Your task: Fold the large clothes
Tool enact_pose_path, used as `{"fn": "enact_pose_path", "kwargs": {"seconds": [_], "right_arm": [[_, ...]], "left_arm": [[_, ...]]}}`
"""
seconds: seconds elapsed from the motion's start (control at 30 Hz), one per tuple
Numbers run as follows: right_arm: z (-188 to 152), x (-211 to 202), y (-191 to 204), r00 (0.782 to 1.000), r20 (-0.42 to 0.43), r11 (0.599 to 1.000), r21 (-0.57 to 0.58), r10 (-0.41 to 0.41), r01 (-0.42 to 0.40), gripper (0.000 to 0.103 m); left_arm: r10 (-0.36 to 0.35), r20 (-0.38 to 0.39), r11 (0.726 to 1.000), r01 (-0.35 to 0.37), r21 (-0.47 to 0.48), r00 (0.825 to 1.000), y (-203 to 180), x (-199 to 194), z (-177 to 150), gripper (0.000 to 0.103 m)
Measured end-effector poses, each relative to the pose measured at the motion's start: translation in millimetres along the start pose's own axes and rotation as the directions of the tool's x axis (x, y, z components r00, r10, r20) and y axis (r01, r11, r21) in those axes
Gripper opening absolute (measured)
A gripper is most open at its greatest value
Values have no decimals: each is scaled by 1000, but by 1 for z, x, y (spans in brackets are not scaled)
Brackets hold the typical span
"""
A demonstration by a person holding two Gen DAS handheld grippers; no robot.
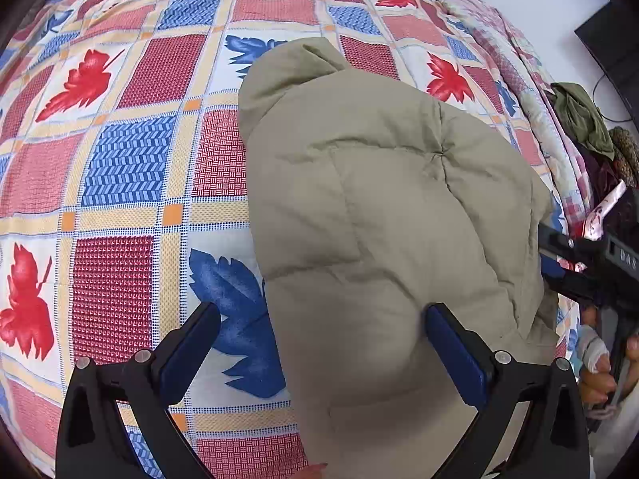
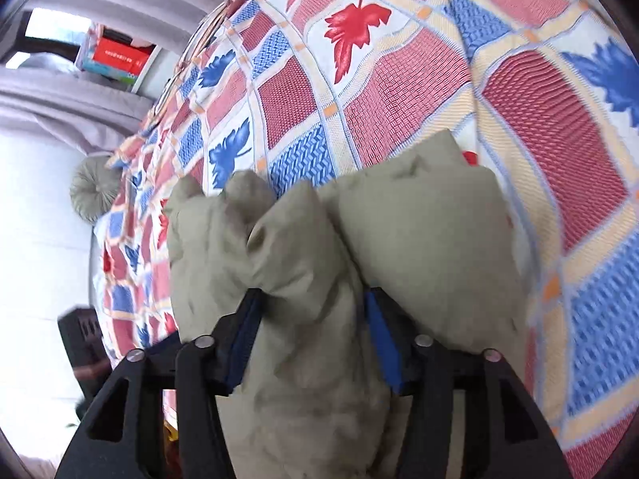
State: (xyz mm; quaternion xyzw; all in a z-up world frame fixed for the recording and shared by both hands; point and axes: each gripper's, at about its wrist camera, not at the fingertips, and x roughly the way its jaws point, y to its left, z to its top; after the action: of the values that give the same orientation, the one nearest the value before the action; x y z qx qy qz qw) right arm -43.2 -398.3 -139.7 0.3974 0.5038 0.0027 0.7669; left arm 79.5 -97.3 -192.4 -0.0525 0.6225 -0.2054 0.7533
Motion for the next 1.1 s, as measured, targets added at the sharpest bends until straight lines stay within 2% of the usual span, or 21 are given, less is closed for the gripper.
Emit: {"fn": "enact_pose_path", "kwargs": {"seconds": [0.03,0.07,0.1,0.13,0.23,0.33,0.43,0.57,0.8,0.93,1.0,1.07,1.1], "right_arm": [[6,6,-2,1000,-8,999,25,28,-28,59],[12,11,-3,998,-19,997,45,56,-55,53],[15,12,0,998,-24,997,38,62,-61,38],[18,12,5,998,-37,999,16,53,-52,11],[17,6,17,998,-33,996,-81,-51,48,7],[10,4,10,986,-40,980,-124,-162,156,7],[6,11,-13,977,-50,973,-115,-208,202,6],[7,19,-28,983,-60,983,-62,-174,171,6],[-6,-3,-4,974,-25,965,-141,-227,221,10],[-16,-22,1,969,8,959,-139,-249,248,11],[-23,-30,-1,965,21,957,-125,-261,262,19],[-29,-37,-1,963,30,957,-114,-266,268,37],[-33,-41,-2,964,36,957,-111,-265,268,40]], "left_arm": [[0,-2,1000,0,-2,1000,0,2,1,103],[-2,-4,1000,2,0,1000,-1,4,2,103],[-5,-5,1000,5,7,1000,-5,6,3,103],[-11,-7,1000,11,17,1000,-9,7,4,103],[-35,-24,998,36,58,999,-32,16,5,103],[9,-29,993,-6,121,1000,-60,27,4,103],[22,-27,989,-18,146,999,-73,33,4,103],[36,-31,990,-32,136,999,-68,31,3,103],[40,-32,993,-36,113,999,-57,20,-2,103],[38,-31,993,-34,111,999,-56,15,-3,103],[45,-26,993,-42,111,999,-55,12,-3,103],[46,-24,993,-44,106,999,-53,10,-4,103],[45,-23,994,-43,103,999,-51,8,-4,103]]}}
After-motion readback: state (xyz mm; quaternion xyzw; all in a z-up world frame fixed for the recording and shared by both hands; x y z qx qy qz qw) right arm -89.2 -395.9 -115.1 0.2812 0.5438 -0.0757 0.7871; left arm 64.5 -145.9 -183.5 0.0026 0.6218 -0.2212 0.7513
